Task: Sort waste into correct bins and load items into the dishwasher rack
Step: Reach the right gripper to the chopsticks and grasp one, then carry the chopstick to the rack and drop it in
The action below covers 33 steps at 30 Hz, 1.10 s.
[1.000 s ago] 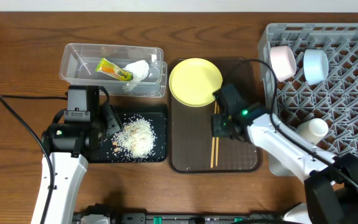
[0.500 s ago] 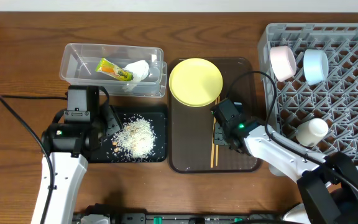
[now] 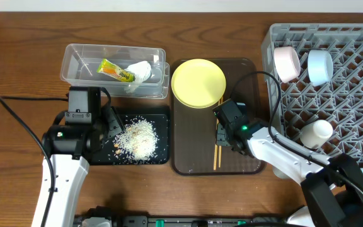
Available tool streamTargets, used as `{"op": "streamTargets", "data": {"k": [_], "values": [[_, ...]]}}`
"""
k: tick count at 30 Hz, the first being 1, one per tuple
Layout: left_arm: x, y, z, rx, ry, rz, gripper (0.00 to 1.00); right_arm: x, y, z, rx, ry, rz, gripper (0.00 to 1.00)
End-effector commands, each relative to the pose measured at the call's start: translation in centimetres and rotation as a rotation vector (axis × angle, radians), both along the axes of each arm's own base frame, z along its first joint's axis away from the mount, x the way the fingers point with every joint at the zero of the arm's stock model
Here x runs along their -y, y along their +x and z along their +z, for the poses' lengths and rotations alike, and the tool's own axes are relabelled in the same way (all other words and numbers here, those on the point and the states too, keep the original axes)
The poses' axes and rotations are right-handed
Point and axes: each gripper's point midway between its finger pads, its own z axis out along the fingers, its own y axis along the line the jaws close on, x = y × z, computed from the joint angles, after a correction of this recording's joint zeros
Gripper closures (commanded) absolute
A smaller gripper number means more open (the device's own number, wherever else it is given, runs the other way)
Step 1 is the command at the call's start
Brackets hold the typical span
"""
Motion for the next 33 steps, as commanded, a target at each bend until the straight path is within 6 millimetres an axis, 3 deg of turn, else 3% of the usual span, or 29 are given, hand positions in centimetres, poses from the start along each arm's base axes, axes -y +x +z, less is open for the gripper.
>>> {"op": "streamTargets", "data": {"k": [1, 6, 10, 15, 21, 25, 33], "values": [[-0.2, 0.1, 0.1, 0.002, 0.002, 0.012, 0.34, -0.2, -0.9, -1.4, -0.037, -0.016, 0.009, 0.5], [-0.2, 0.0, 0.1, 0.002, 0.002, 0.012, 0.34, -0.3, -0.9, -1.5, -0.039, -0.013, 0.008, 0.52], [-0.2, 0.0, 0.1, 0.002, 0.002, 0.012, 0.34, 0.0, -1.1, -1.6, -0.049, -0.021, 0.006, 0.77], [-0.2, 0.0, 0.1, 0.002, 0.002, 0.012, 0.34, 0.5, -1.1, -1.6, -0.061, -0.028, -0.009, 0.98], [-0.2, 0.0, 0.1, 0.002, 0.002, 0.012, 0.34, 2.6, -1.0, -1.0, -0.08, -0.069, -0.019, 0.99], [-0.2, 0.0, 0.1, 0.002, 0.002, 0.012, 0.34, 4.2, 0.1, 1.8, -0.057, -0.083, 0.017, 0.99], [-0.2, 0.0, 0.1, 0.002, 0.002, 0.012, 0.34, 9.5, 3.6, 12.4, 0.062, -0.115, 0.066, 0.99]]}}
